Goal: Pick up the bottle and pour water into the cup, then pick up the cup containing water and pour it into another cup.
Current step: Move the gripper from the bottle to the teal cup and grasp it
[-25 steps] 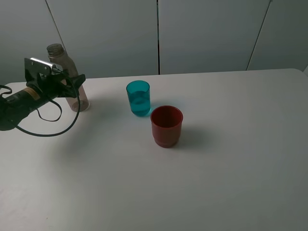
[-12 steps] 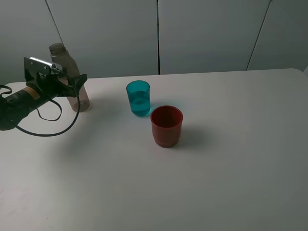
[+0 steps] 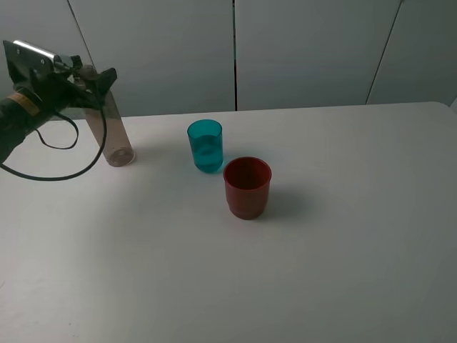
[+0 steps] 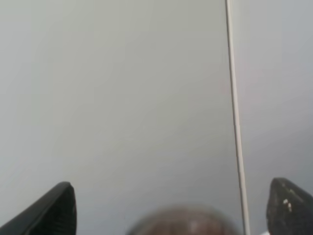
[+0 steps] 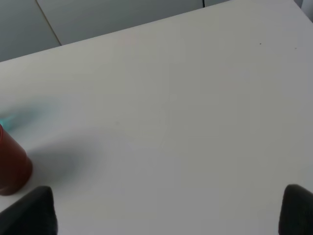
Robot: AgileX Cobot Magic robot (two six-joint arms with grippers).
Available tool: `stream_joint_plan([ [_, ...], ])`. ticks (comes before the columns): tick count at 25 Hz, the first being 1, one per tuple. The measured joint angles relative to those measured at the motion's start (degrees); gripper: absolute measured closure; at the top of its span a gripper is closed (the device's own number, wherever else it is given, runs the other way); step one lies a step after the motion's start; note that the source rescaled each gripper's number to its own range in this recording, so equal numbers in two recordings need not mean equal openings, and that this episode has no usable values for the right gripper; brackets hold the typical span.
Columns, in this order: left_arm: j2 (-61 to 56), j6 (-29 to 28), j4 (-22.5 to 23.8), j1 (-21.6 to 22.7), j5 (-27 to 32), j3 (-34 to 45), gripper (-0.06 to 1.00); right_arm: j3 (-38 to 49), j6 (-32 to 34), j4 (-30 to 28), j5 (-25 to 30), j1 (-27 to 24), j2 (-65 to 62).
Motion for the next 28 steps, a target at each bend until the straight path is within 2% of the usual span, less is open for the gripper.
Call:
stream_joint_plan([
  [3, -3.9, -0.5, 0.4, 0.0, 0.8, 0.0, -0.04, 0.0, 0.0, 0.0, 0.0, 0.0, 0.0],
  [8, -11.5, -4.0, 1.1, -1.8, 8.5, -0.1, -0.04, 0.0, 0.0, 0.0, 0.0, 0.0, 0.0],
  [11, -15.2, -5.5, 1.9, -4.7, 12.7, -0.1, -0.04, 0.0, 0.0, 0.0, 0.0, 0.0, 0.0],
  [16, -19.8, -8.6, 1.4, -11.7, 25.0, -0.1, -0.04, 0.0, 0.0, 0.0, 0.0, 0.0, 0.0],
  [18, -20.7, -8.9, -1.5, -14.9, 29.7, -0.1, -0.04, 0.0, 0.0, 0.0, 0.0, 0.0, 0.0],
  [21, -21.5, -8.8, -8.9, -20.4, 35.3, -0.1, -0.04, 0.0, 0.0, 0.0, 0.0, 0.0, 0.0],
  [28, -21.7, 4.7, -26.4, -31.7, 46.3, -0.1, -0.04, 0.0, 0.0, 0.0, 0.0, 0.0, 0.0],
])
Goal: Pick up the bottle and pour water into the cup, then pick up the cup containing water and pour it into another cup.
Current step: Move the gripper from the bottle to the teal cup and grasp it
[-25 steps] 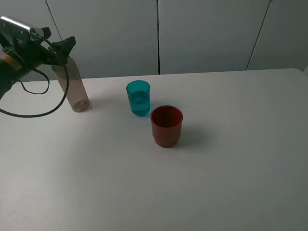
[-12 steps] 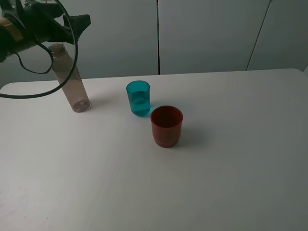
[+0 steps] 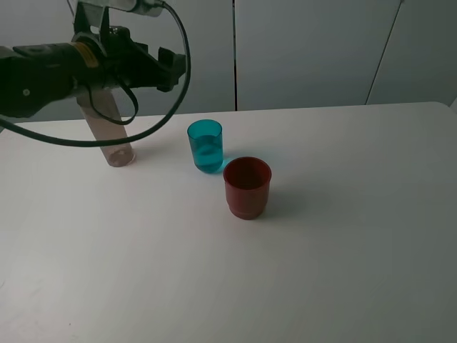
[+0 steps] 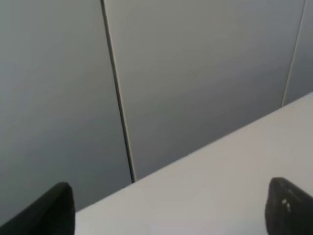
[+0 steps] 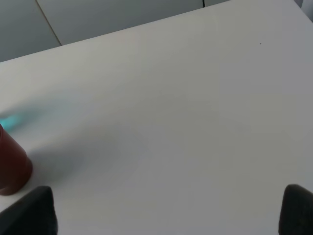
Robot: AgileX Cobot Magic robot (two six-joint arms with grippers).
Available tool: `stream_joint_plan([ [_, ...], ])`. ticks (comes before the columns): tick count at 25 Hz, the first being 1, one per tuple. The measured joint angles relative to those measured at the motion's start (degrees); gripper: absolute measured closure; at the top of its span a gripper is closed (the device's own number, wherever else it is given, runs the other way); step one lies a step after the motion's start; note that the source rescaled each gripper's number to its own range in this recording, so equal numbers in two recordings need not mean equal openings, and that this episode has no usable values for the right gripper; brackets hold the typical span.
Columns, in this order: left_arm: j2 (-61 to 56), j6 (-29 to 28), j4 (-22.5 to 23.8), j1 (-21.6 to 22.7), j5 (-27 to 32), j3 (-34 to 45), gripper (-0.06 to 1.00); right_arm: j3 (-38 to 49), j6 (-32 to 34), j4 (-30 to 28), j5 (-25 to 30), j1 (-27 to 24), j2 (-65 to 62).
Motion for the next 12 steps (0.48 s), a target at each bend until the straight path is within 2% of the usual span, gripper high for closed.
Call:
stream_joint_plan([
  [3, 0.0, 1.7, -3.7, -3.1, 2.0, 0.0, -0.04, 0.0, 0.0, 0.0, 0.0, 0.0, 0.0],
  [8, 1.6, 2.3, -5.0, -4.0, 2.2, 0.3, -0.04, 0.0, 0.0, 0.0, 0.0, 0.0, 0.0],
  [12, 3.8, 2.4, -4.1, -4.0, -2.1, 3.8, -0.04, 0.0, 0.0, 0.0, 0.0, 0.0, 0.0],
])
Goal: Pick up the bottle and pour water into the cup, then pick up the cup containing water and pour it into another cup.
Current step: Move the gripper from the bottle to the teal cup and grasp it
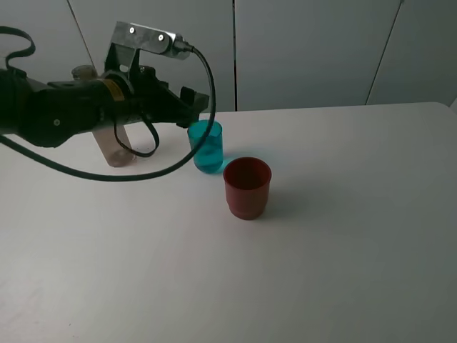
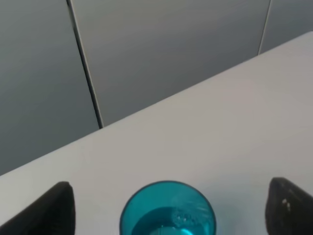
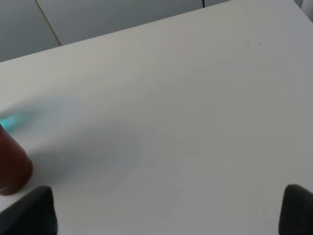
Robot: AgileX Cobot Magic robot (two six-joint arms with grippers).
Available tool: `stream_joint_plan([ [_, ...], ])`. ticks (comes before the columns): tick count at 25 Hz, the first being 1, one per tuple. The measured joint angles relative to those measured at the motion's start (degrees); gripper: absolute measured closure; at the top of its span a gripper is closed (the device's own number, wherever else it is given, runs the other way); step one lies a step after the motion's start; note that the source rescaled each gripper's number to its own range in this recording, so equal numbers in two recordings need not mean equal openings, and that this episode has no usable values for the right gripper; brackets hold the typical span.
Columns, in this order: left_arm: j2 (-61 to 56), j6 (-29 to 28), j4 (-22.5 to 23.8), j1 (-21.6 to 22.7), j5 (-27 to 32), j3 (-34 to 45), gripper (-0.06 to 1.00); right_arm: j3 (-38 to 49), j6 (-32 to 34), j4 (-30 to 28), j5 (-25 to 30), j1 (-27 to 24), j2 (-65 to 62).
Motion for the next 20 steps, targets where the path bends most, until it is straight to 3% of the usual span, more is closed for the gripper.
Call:
stream_joint_plan([
  [4, 2.8, -2.1, 3.6, 0.0, -6.7, 3.8, -0.04, 0.0, 0.0, 0.0, 0.0, 0.0, 0.0],
  [9, 8.0, -5.1, 4.9, -0.1, -15.7, 6.1, -0.04, 0.0, 0.0, 0.0, 0.0, 0.0, 0.0],
  [20, 13.5, -8.7, 6.1, 1.9, -17.7, 6.3, -0.05, 0.0, 0.0, 0.0, 0.0, 0.0, 0.0],
])
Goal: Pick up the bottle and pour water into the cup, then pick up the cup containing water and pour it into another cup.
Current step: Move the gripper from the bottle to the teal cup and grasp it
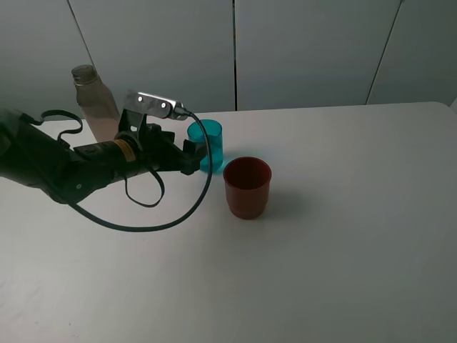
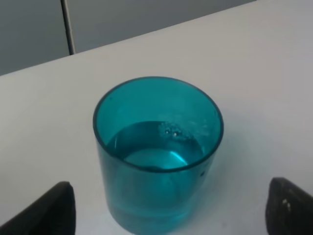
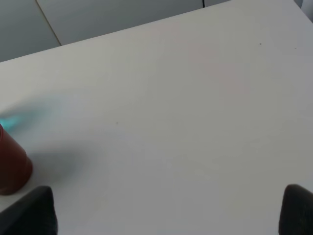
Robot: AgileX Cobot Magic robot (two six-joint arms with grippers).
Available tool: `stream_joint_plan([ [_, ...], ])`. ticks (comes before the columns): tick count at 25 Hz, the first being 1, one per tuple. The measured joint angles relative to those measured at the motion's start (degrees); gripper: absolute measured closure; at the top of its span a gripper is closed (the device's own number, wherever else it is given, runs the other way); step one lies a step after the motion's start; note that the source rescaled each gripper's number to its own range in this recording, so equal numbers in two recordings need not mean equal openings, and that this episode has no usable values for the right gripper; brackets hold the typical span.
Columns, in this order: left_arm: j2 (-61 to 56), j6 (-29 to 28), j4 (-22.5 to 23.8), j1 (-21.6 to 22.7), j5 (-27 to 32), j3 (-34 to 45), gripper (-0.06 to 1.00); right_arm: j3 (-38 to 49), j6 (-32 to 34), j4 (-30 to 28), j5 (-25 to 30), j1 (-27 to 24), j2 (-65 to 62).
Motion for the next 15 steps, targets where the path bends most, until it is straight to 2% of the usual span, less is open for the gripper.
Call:
stream_joint_plan([
  [4, 1.5, 0.4, 1.7, 0.0, 0.0, 0.0, -0.05, 0.0, 0.0, 0.0, 0.0, 0.0, 0.0],
  [9, 3.3, 4.8, 1.7, 0.0, -0.3, 0.0, -0.05, 0.0, 0.0, 0.0, 0.0, 0.0, 0.0],
  [15, 5.9, 5.8, 0.1, 1.2, -4.8, 0.0, -0.05, 0.0, 0.0, 0.0, 0.0, 0.0, 0.0],
])
